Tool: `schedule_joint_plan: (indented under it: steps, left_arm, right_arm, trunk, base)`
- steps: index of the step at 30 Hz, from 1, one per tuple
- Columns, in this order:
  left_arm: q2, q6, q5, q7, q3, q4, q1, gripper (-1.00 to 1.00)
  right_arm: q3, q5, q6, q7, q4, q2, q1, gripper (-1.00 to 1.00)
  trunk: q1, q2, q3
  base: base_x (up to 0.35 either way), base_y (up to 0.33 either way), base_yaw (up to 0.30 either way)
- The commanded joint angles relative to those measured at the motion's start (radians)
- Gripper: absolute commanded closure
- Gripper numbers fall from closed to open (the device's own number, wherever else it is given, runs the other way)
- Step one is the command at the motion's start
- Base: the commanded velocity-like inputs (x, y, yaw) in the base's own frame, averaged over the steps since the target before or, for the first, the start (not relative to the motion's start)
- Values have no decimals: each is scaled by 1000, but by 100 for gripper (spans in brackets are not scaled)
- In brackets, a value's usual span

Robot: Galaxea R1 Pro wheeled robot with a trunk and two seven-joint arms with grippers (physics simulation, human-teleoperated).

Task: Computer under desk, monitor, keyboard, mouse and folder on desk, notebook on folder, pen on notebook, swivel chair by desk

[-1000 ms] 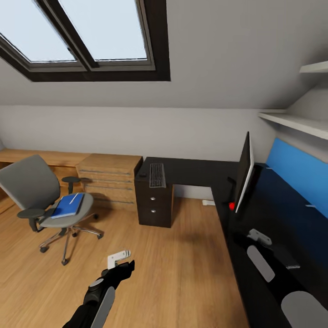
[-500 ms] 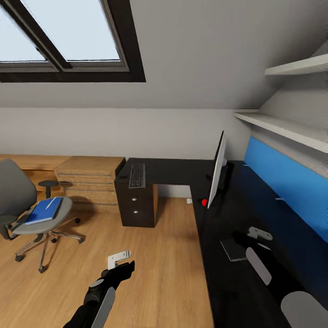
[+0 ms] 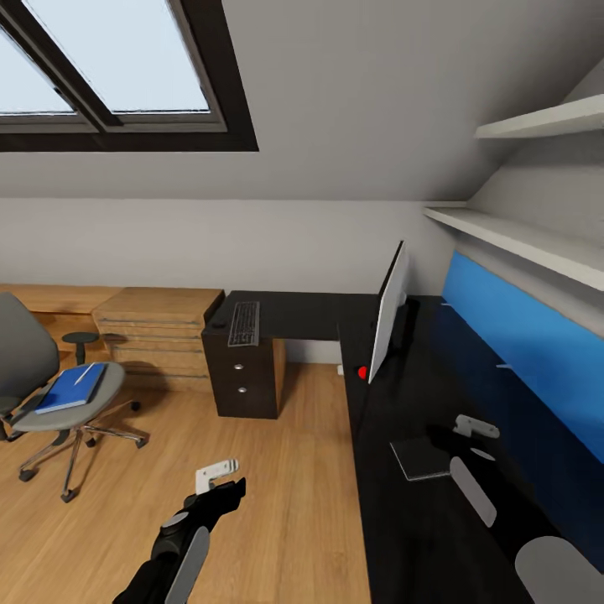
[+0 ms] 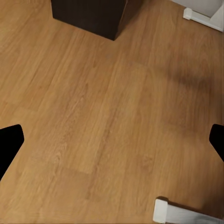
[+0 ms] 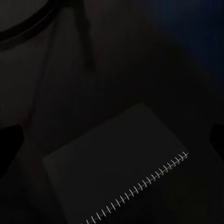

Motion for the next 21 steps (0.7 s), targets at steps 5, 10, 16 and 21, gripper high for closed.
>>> schedule_joint_plan:
  steps: [5, 10, 16, 21]
  left_arm:
    - [5, 3, 14, 10, 26, -31, -1, -100]
    - [6, 5, 16, 10, 94, -76, -1, -100]
    - [7, 6, 15, 10, 105, -133, -1, -100]
    - [7, 6, 17, 10, 107, -151, -1, -100]
  right_arm:
    - [54, 10, -33, 5, 7, -3, -1, -100]
    - [141, 137, -166, 20, 122, -1, -6, -100]
    - [153, 165, -187, 57, 311, 4, -117, -100]
    - [154, 169, -189, 95, 432, 4, -226, -100]
  trunk:
    - [1, -2, -2]
    - [1, -2, -2]
    - [1, -2, -2]
    - [1, -2, -2]
  base:
    - [0, -7, 0]
    - [0, 0, 0]
    - [0, 0, 0]
    - [0, 0, 0]
